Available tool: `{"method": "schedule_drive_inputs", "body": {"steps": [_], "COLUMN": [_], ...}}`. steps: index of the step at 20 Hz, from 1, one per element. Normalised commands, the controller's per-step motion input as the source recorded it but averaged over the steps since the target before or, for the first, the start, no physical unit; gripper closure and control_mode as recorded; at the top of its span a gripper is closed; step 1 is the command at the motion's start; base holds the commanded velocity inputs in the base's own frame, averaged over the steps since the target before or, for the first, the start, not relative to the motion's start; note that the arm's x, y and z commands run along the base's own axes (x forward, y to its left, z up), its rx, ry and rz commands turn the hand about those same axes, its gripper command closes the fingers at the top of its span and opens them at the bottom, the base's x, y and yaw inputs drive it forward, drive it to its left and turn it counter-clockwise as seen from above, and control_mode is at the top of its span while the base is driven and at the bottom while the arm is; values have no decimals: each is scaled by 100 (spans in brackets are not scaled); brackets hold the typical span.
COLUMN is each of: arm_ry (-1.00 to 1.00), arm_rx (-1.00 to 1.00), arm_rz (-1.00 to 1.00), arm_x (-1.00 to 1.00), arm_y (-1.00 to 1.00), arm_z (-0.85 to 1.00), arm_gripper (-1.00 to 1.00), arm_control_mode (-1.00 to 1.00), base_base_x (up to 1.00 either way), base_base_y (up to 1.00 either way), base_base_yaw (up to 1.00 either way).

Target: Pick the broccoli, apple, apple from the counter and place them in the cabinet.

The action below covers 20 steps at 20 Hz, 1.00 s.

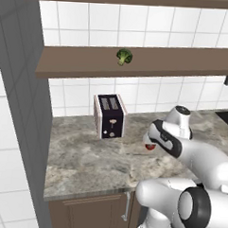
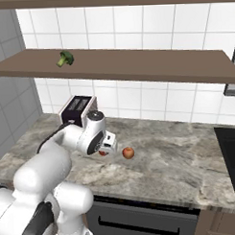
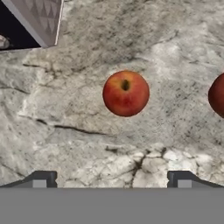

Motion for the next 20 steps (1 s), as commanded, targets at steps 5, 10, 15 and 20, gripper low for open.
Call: {"method": "schedule_drive_inputs", "body": {"steps": [5, 10, 15, 20], "arm_ry": [0, 0, 0, 0], "arm_rx": [-5, -4, -3, -1], "arm_rz": [0, 0, 0, 0], "arm_x": [20, 24, 25, 23], "arm_y": [-2, 0, 0, 0], "arm_z": [-28, -18, -15, -16], "arm_gripper": [-100, -100, -100, -100], "arm_control_mode": [-100, -100, -100, -100], "base_base_x": [0, 0, 0, 0], "base_base_y": [0, 0, 0, 0], "base_base_yaw": [0, 0, 0, 0]}}
